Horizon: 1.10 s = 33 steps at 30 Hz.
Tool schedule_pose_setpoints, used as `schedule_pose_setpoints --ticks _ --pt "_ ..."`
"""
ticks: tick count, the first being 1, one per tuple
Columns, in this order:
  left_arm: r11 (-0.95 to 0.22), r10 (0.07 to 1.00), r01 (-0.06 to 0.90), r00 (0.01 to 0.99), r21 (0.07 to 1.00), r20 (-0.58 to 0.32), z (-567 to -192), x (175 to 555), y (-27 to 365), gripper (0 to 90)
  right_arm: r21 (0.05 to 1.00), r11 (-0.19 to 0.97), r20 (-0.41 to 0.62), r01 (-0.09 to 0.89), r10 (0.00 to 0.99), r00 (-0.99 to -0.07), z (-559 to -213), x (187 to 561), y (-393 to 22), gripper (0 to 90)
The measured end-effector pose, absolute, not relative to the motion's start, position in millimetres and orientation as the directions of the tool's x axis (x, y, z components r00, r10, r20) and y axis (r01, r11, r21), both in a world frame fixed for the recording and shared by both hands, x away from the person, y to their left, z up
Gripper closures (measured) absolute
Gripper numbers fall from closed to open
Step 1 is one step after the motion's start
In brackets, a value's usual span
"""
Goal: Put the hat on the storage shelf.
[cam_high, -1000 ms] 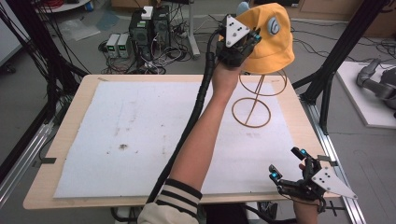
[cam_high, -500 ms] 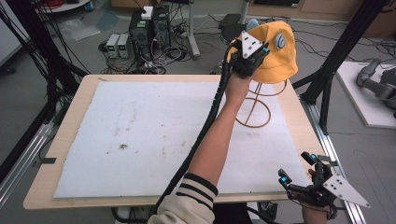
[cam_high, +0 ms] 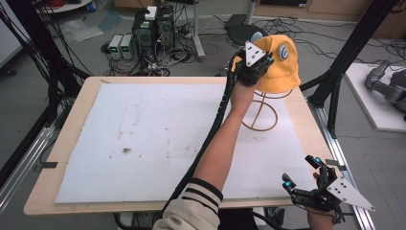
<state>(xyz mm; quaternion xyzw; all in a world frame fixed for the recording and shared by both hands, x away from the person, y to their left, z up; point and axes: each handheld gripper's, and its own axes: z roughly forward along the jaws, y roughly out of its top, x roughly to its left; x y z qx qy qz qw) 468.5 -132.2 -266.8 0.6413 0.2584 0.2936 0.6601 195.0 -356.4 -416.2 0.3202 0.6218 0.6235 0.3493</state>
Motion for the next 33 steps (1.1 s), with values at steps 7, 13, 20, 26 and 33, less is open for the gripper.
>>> schedule_pose_setpoints --ticks 7,13,20,26,33 --pt "0.013 0.716 -0.053 0.698 0.998 0.028 -279 468 -132 77.2 0.999 0.023 -0.037 -0.034 0.837 -0.546 -416 195 -356 2.5" --pt "0.071 0.743 -0.066 0.669 0.995 -0.009 -273 465 -128 42.6 0.999 0.025 -0.039 -0.033 0.835 -0.548 -416 195 -355 2.5" --pt "0.097 0.742 -0.088 0.670 0.991 -0.013 -269 463 -122 16.9 0.999 0.026 -0.043 -0.039 0.838 -0.544 -416 195 -355 2.5" --pt "0.112 0.743 -0.098 0.669 0.989 -0.017 -263 459 -113 16.6 0.999 0.023 -0.040 -0.038 0.837 -0.546 -416 196 -353 2.5" --pt "0.077 0.759 -0.134 0.650 0.988 0.029 -255 451 -88 16.7 0.999 0.020 -0.041 -0.044 0.837 -0.546 -414 199 -349 2.5"
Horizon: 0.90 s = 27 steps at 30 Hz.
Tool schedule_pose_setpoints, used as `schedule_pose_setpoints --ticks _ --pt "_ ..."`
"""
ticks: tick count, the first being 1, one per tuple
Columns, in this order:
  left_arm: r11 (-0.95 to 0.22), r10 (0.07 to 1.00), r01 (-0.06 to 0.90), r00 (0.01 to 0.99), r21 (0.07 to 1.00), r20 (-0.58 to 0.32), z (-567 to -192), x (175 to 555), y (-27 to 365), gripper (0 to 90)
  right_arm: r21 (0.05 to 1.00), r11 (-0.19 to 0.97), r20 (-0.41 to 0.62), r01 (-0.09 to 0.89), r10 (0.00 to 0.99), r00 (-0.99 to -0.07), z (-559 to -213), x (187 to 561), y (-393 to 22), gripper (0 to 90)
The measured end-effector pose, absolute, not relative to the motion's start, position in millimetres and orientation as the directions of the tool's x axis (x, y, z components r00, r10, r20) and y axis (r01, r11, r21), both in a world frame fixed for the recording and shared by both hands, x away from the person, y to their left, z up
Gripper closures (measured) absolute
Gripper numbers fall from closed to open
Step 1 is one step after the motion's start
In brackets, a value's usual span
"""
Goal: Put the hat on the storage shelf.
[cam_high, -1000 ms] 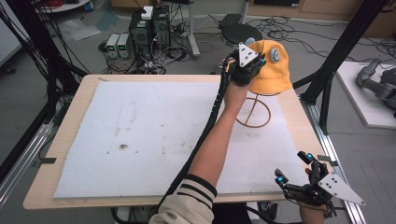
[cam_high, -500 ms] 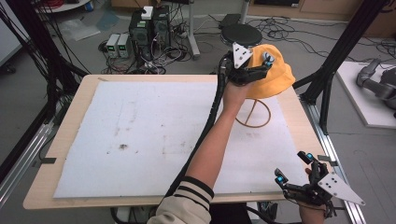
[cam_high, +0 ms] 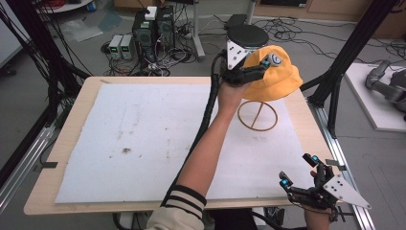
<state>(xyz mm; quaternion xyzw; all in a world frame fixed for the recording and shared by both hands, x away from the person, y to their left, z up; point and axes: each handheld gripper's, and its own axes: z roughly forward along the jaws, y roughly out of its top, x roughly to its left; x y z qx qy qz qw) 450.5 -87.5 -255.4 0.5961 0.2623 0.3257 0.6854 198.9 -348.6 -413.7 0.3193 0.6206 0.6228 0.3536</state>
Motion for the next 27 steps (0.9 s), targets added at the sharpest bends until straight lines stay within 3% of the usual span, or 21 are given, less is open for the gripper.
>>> schedule_pose_setpoints --ticks 12,27 --pt "0.030 0.830 -0.198 0.552 0.980 0.086 -242 428 7 16.7 0.999 -0.003 -0.028 -0.053 0.823 -0.567 -411 219 -330 2.5" --pt "-0.044 0.926 -0.206 0.359 0.978 0.118 -250 378 144 17.6 0.999 -0.019 -0.014 -0.049 0.802 -0.597 -411 242 -306 2.5"
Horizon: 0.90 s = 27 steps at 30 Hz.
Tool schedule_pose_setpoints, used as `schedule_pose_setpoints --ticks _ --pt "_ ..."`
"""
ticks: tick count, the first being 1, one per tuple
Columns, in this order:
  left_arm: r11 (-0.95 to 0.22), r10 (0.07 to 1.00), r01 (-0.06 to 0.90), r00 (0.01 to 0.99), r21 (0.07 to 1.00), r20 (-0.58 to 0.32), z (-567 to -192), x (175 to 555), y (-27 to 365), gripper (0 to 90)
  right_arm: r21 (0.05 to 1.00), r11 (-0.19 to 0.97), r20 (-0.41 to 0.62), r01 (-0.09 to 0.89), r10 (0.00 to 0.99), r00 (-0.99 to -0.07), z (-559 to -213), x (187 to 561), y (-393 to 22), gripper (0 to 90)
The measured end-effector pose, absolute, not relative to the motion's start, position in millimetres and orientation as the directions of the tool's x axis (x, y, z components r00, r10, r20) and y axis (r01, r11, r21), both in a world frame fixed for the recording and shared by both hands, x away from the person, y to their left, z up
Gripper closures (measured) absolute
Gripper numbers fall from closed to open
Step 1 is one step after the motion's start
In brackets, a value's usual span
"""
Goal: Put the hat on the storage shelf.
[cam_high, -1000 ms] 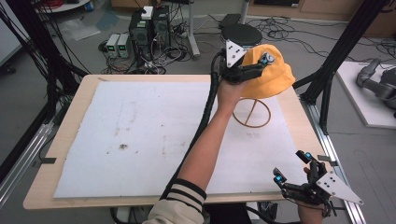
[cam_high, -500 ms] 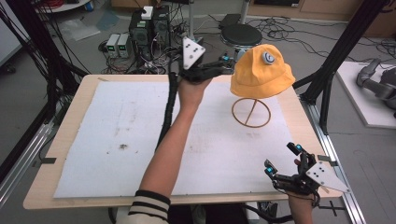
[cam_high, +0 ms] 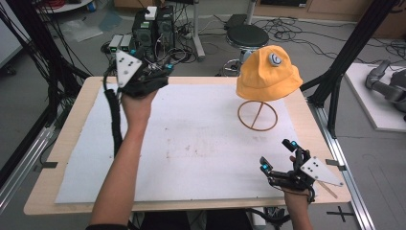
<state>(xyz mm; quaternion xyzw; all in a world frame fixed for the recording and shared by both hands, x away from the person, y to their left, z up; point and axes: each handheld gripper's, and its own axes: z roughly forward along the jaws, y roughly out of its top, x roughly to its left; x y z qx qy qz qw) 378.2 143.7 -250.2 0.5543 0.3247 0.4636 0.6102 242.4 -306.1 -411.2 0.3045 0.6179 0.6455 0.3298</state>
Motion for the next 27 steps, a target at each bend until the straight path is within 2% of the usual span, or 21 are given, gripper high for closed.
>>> schedule_pose_setpoints --ticks 10,20,27 --pt "-0.079 0.964 -0.199 0.235 0.977 0.126 -280 338 221 17.5 0.998 -0.036 -0.002 -0.053 0.810 -0.586 -411 258 -302 2.5" --pt "-0.017 0.988 -0.143 0.150 0.990 0.039 -328 294 286 17.1 0.998 -0.010 -0.022 -0.057 0.841 -0.541 -415 269 -296 2.5" --pt "0.008 0.995 -0.099 0.095 0.995 0.001 -364 273 314 16.6 0.999 -0.021 -0.005 -0.047 0.863 -0.505 -416 270 -300 2.5"
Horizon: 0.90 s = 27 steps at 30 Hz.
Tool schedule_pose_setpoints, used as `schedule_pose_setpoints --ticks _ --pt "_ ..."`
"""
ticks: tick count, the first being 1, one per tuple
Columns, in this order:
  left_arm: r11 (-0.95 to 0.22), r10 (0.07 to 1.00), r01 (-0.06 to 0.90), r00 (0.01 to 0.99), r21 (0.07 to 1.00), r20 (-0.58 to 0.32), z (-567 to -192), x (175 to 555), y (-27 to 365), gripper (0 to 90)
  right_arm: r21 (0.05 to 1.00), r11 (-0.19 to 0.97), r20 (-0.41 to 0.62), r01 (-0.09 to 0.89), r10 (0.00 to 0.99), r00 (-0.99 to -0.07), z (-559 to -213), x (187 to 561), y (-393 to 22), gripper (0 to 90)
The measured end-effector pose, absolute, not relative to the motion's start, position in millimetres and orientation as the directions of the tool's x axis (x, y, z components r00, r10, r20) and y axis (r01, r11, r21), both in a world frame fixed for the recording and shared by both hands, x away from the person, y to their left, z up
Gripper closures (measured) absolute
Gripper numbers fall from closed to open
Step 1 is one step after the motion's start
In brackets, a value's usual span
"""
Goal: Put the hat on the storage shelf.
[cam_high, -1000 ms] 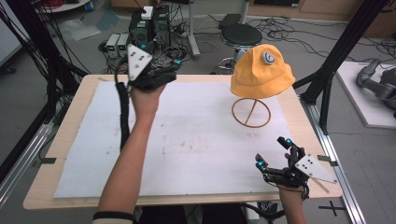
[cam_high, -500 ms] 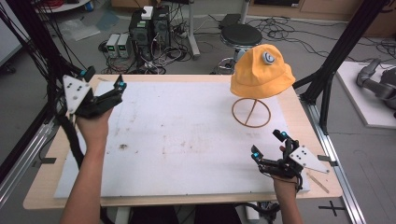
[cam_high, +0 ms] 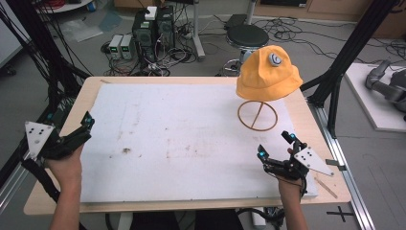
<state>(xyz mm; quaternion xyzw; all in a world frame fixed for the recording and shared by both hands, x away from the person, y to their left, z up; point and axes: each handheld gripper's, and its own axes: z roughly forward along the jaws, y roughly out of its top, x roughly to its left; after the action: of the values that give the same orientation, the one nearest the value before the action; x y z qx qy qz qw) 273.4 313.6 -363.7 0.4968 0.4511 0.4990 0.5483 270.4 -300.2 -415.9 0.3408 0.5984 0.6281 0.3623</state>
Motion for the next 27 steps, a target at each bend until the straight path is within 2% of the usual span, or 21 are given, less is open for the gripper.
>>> schedule_pose_setpoints --ticks 5,17,27 --pt "0.001 0.997 -0.070 0.074 0.998 0.004 -386 268 320 16.6 0.999 -0.025 0.006 -0.033 0.877 -0.480 -420 272 -304 2.5" --pt "0.021 0.997 -0.048 0.073 0.999 -0.018 -396 257 318 16.6 1.000 -0.019 0.013 -0.010 0.905 -0.426 -424 272 -312 2.5" --pt "0.062 0.994 -0.042 0.095 0.997 -0.057 -402 257 318 16.6 1.000 -0.022 0.019 -0.002 0.907 -0.420 -427 271 -316 2.5"
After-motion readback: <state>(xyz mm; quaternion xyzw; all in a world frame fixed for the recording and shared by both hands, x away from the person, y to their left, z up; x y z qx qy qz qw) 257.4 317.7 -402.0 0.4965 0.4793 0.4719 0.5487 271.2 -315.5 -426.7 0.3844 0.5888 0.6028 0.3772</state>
